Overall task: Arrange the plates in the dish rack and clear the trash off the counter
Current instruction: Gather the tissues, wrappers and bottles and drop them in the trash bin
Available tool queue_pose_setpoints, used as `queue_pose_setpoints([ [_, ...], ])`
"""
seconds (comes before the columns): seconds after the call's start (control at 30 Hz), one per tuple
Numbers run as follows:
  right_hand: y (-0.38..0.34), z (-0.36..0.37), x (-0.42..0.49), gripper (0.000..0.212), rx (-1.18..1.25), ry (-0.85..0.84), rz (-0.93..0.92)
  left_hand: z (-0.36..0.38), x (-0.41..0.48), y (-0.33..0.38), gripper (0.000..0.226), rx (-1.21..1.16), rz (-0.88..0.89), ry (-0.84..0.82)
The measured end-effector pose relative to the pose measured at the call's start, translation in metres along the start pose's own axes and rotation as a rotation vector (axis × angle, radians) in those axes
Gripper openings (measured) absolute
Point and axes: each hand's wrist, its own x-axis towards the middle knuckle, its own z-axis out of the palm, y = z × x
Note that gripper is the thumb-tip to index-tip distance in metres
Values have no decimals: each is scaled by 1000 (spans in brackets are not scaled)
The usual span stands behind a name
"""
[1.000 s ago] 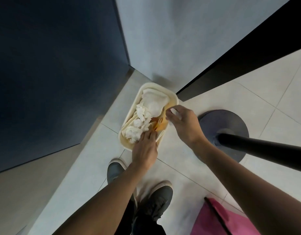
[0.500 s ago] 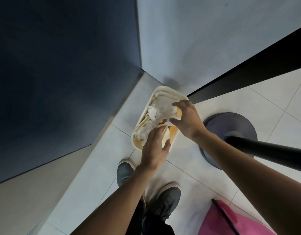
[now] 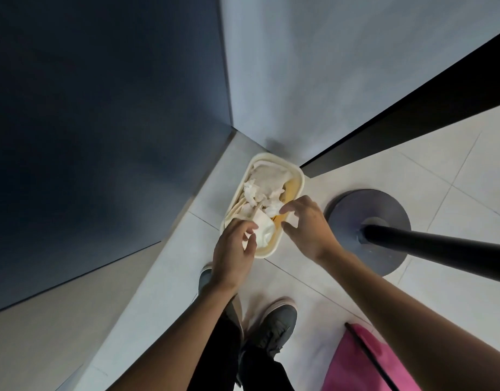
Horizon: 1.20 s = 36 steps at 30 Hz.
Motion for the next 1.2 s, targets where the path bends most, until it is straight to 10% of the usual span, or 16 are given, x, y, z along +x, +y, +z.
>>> queue_pose_setpoints([
  [0.73,-222,-175,-267,21,106,-48,-250,-263,-149,275,12,80,-33,-69],
  [1.2,-422,-299,-247,20,0,126,-698,-440,-181,397,14,-47,29,495],
])
